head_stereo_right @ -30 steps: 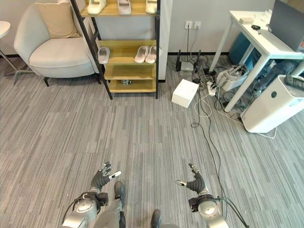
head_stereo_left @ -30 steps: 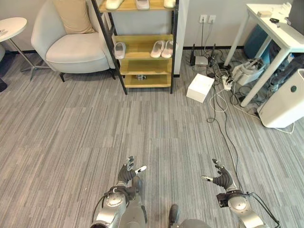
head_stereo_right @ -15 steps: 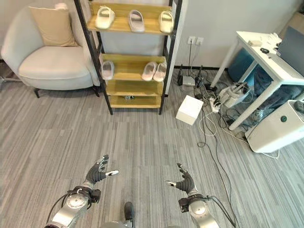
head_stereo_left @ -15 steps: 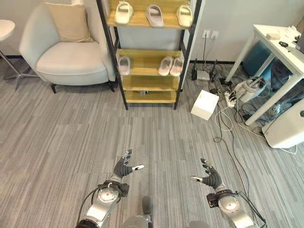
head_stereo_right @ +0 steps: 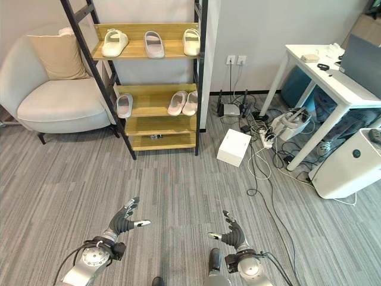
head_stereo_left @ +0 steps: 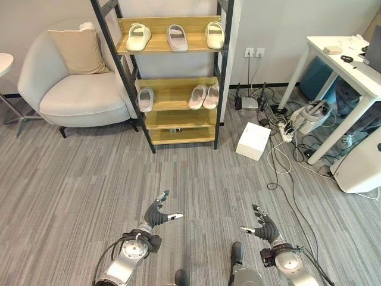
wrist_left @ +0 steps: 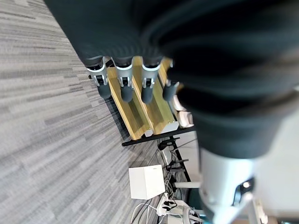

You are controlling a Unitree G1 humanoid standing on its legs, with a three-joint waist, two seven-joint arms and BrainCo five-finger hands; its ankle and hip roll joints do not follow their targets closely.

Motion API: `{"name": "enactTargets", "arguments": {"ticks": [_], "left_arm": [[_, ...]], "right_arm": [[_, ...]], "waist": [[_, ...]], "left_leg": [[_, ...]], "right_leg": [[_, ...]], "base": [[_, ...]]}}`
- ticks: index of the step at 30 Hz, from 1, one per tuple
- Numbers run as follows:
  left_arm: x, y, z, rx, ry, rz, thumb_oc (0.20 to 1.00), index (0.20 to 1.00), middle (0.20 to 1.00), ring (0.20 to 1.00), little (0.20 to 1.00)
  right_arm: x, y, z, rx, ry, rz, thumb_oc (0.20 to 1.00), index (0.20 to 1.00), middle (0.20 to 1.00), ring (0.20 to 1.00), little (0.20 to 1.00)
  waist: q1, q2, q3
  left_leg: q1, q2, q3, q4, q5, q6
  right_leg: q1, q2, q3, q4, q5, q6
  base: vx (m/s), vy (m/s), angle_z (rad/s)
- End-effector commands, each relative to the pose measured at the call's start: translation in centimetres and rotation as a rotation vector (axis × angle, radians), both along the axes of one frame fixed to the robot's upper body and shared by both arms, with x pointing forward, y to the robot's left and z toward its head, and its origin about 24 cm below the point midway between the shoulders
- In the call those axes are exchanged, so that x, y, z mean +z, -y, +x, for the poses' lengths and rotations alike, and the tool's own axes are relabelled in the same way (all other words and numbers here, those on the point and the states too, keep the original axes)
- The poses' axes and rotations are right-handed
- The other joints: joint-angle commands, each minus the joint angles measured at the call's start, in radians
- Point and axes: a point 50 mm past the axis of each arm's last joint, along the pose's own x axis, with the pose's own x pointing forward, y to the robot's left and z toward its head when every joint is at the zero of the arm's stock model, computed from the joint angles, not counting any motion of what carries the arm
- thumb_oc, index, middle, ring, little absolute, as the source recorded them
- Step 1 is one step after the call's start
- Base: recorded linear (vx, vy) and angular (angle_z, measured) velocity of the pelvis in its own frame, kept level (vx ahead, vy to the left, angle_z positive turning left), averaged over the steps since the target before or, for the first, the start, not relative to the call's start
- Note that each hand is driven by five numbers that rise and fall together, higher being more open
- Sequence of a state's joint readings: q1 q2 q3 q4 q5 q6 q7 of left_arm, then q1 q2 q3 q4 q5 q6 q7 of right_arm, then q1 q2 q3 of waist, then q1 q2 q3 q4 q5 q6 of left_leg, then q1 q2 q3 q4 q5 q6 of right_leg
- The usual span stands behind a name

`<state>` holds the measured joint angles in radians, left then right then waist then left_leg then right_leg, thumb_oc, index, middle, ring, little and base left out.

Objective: Arrange the slippers neatly on the shoe rack.

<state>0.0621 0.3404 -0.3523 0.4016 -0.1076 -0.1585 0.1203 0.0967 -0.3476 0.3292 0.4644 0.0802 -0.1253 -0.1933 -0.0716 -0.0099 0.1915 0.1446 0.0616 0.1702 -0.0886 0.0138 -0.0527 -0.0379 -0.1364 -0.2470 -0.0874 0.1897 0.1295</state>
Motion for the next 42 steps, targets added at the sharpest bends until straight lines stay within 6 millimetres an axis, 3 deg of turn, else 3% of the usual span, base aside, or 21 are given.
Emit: {"name": "enactTargets", "arguments": {"ticks": [1,4,6,7,10,11,12,13,15,16,20,21,22,23,24,25,28,31,35,40,42], "left_arm": [[2.4,0.7,2.4,0.046,0.122,-0.139,1.0,1.0,1.0,1.0,1.0],[2.0,0.7,2.6,0.112,0.104,-0.2,1.0,1.0,1.0,1.0,1.0],[1.7,0.5,2.5,0.148,0.091,-0.218,1.0,1.0,1.0,1.0,1.0],[1.2,0.3,2.2,0.168,0.067,-0.216,1.0,1.0,1.0,1.0,1.0],[1.1,0.2,2.0,0.171,0.06,-0.208,1.0,1.0,1.0,1.0,1.0],[0.9,0.3,1.9,0.17,0.051,-0.203,1.0,1.0,1.0,1.0,1.0],[0.8,0.1,1.7,0.176,0.044,-0.193,1.0,1.0,1.0,1.0,1.0],[0.8,-0.2,1.7,0.181,0.047,-0.178,1.0,1.0,1.0,1.0,1.0],[0.5,-0.8,1.1,0.198,0.032,-0.168,1.0,1.0,1.0,1.0,1.0],[0.3,-1.2,0.7,0.19,0.021,-0.14,1.0,1.0,1.0,1.0,1.0],[0.2,-1.8,0.4,0.156,0.008,-0.09,1.0,1.0,1.0,1.0,1.0],[0.4,-2.1,0.5,0.129,0.016,-0.066,1.0,1.0,1.0,1.0,1.0],[0.9,-2.1,0.6,0.096,0.033,-0.046,1.0,1.0,1.0,1.0,1.0],[1.5,-2.1,0.9,0.074,0.056,-0.034,1.0,1.0,1.0,1.0,1.0],[1.7,-2.0,1.1,0.062,0.07,-0.025,1.0,1.0,1.0,1.0,1.0],[1.7,-2.0,1.1,0.062,0.071,-0.025,1.0,1.0,1.0,1.0,1.0],[2.6,-1.5,1.4,0.009,0.113,-0.02,1.0,1.0,1.0,1.0,1.0],[3.4,-1.1,2.0,-0.008,0.15,-0.028,1.0,1.0,1.0,1.0,1.0],[3.7,-0.6,2.4,-0.041,0.168,-0.029,1.0,1.0,1.0,1.0,1.0],[2.9,-0.4,1.8,-0.009,0.137,-0.061,1.0,1.0,1.0,1.0,1.0],[2.5,-0.5,1.7,0.014,0.12,-0.077,1.0,1.0,1.0,1.0,1.0]], "right_arm": [[2.2,0.6,1.9,0.008,0.125,0.011,1.0,1.0,1.0,1.0,1.0],[2.7,1.1,2.2,0.002,0.146,-0.004,1.0,1.0,1.0,1.0,1.0],[2.8,1.4,2.2,-0.011,0.149,-0.005,1.0,1.0,1.0,1.0,1.0],[2.8,1.6,2.1,-0.024,0.147,-0.001,1.0,1.0,1.0,1.0,1.0],[2.7,1.7,2.1,-0.035,0.145,-0.004,1.0,1.0,1.0,1.0,1.0],[2.6,1.8,2.0,-0.041,0.14,-0.004,1.0,1.0,1.0,1.0,1.0],[2.4,2.0,2.0,-0.056,0.134,-0.013,1.0,1.0,1.0,1.0,1.0],[2.2,2.0,2.0,-0.067,0.125,-0.021,1.0,1.0,1.0,1.0,1.0],[1.9,1.5,1.7,-0.049,0.108,-0.01,1.0,1.0,1.0,1.0,1.0],[1.9,0.8,1.7,-0.025,0.108,0.005,1.0,1.0,1.0,1.0,1.0],[1.9,-0.1,2.0,0.006,0.106,0.027,1.0,1.0,1.0,1.0,1.0],[2.2,-0.6,2.3,0.025,0.12,0.04,1.0,1.0,1.0,1.0,1.0],[2.3,-1.0,2.7,0.033,0.132,0.048,1.0,1.0,1.0,1.0,1.0],[2.4,-1.4,2.8,0.039,0.134,0.057,1.0,1.0,1.0,1.0,1.0],[2.3,-1.5,2.7,0.041,0.132,0.063,1.0,1.0,1.0,1.0,1.0],[2.3,-1.5,2.7,0.041,0.133,0.063,1.0,1.0,1.0,1.0,1.0],[2.4,-0.8,2.4,0.024,0.131,0.047,1.0,1.0,1.0,1.0,1.0],[2.2,-0.4,2.2,-0.001,0.125,0.046,1.0,1.0,1.0,1.0,1.0],[1.9,0.1,1.6,-0.004,0.107,0.034,1.0,1.0,1.0,1.0,1.0],[1.6,0.7,1.0,-0.015,0.092,0.037,1.0,1.0,1.0,1.0,1.0],[1.8,0.8,1.0,-0.001,0.101,0.04,1.0,1.0,1.0,1.0,1.0]], "waist": [[0.002,-0.019,0.046],[0.019,-0.041,0.077],[0.033,-0.054,0.084],[0.044,-0.057,0.079],[0.053,-0.056,0.076],[0.064,-0.046,0.075],[0.086,-0.03,0.074],[0.101,-0.034,0.072],[0.108,-0.027,0.044],[0.116,-0.043,0.026],[0.127,-0.066,0.018],[0.119,-0.075,0.03],[0.117,-0.065,0.038],[0.104,-0.037,0.052],[0.09,-0.027,0.064],[0.091,-0.024,0.062],[0.046,-0.006,0.083],[0.01,-0.018,0.088],[0.0,-0.032,0.077],[-0.003,-0.022,0.034],[0.006,-0.022,0.039]], "left_leg": [[-0.001,0.095,-0.035,0.274,-0.04,-0.073],[-0.118,0.083,-0.079,0.468,0.01,-0.066],[-0.191,0.066,-0.066,0.474,-0.009,-0.049],[-0.234,0.066,-0.033,0.394,-0.038,-0.036],[-0.256,0.074,-0.017,0.34,-0.025,-0.035],[-0.278,0.086,-0.004,0.265,0.021,-0.044],[-0.32,0.106,0.008,0.113,0.11,-0.059],[-0.362,0.121,0.049,0.03,0.138,-0.065],[-0.338,0.124,0.045,0.015,0.163,-0.064],[-0.338,0.101,0.04,0.056,0.171,-0.054],[-0.325,0.056,0.049,0.117,0.106,-0.014],[-0.293,0.017,0.054,0.133,0.055,0.023],[-0.257,-0.002,0.065,0.124,0.026,0.052],[-0.205,-0.005,0.061,0.104,0.004,0.069],[-0.162,-0.012,0.054,0.084,-0.01,0.071],[-0.164,-0.009,0.054,0.083,-0.007,0.07],[-0.061,-0.023,0.029,0.05,-0.056,0.055],[-0.002,-0.027,0.009,0.036,-0.086,0.03],[0.028,-0.02,0.002,0.053,-0.121,0.019],[0.054,0.035,0.0,0.092,-0.125,-0.023],[0.019,0.064,-0.024,0.227,-0.063,-0.05]], "right_leg": [[0.037,0.021,-0.003,0.074,-0.155,-0.029],[0.085,0.032,0.004,0.075,-0.204,-0.068],[0.123,0.028,0.012,0.065,-0.228,-0.069],[0.15,0.025,0.013,0.052,-0.247,-0.06],[0.174,0.024,0.014,0.042,-0.26,-0.053],[0.194,0.034,0.014,0.037,-0.275,-0.05],[0.236,0.051,0.012,0.026,-0.304,-0.041],[0.269,0.05,0.008,0.023,-0.325,-0.032],[0.286,0.054,0.021,0.031,-0.333,-0.017],[0.306,0.02,0.043,0.052,-0.343,0.001],[0.269,-0.032,0.079,0.168,-0.315,0.028],[0.203,-0.07,0.1,0.317,-0.233,0.056],[0.136,-0.082,0.111,0.449,-0.141,0.072],[0.051,-0.074,0.11,0.569,-0.109,0.066],[0.006,-0.07,0.104,0.592,-0.133,0.055],[0.004,-0.066,0.103,0.589,-0.128,0.053],[-0.077,-0.057,0.017,0.384,-0.184,0.025],[-0.117,-0.047,0.012,0.187,-0.142,0.044],[-0.069,-0.026,0.022,0.125,-0.131,0.034],[0.011,0.037,0.014,0.068,-0.149,-0.009],[0.053,0.073,0.032,0.055,-0.173,-0.043]], "base": [[0.18,-0.224,0.12],[0.17,-0.154,-0.04],[0.36,-0.072,0.06],[0.31,0.036,0.08],[0.24,0.067,-0.05],[0.39,0.143,0.01],[0.62,0.237,0.07],[0.65,0.267,0.23],[0.57,0.27,0.13],[0.61,0.321,-0.34],[0.32,0.245,-0.32],[0.28,0.329,0.26],[0.43,0.467,0.31],[0.39,0.363,0.09],[0.25,0.199,0.12],[0.35,0.077,0.32],[0.39,-0.022,0.36],[0.35,-0.112,0.44],[0.23,-0.129,0.57],[0.23,-0.164,0.28],[0.16,-0.183,-0.41]]}}
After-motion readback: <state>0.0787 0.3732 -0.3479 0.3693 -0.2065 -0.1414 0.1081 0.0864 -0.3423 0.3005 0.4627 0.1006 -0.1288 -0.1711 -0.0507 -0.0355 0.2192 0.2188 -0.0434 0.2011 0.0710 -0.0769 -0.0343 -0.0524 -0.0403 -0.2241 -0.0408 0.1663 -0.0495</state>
